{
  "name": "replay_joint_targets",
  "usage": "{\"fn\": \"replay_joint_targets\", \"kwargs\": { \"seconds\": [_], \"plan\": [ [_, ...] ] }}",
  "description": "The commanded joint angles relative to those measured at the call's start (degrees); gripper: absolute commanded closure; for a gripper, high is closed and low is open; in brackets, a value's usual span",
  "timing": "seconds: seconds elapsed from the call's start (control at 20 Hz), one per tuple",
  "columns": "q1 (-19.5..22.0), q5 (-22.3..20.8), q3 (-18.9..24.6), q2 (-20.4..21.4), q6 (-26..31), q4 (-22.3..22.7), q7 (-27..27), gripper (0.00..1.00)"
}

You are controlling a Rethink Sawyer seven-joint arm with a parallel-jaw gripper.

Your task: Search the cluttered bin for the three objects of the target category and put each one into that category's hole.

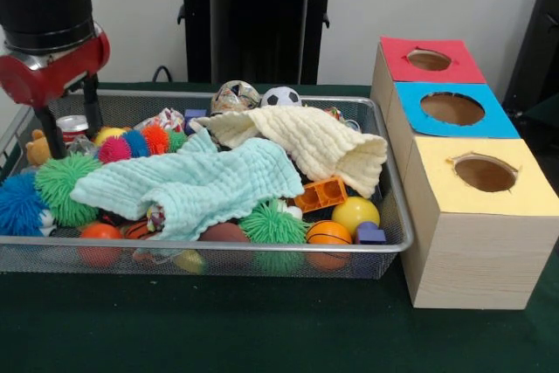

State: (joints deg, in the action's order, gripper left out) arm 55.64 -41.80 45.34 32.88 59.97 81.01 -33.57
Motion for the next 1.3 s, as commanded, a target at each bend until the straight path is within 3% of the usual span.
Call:
{"fn": "replay_joint_targets", "kwargs": {
  "seconds": [0.05, 0.7, 1.3],
  "plan": [
    [-1.3, -3.5, -3.7, -4.5, 7.3, -1.8, 13.5, 0.0],
    [-4.5, -10.4, -7.7, -4.2, 8.3, -2.8, 15.3, 0.0],
    [-6.1, -9.4, -9.5, -2.9, 15.4, 0.2, 17.1, 0.0]
  ]
}}
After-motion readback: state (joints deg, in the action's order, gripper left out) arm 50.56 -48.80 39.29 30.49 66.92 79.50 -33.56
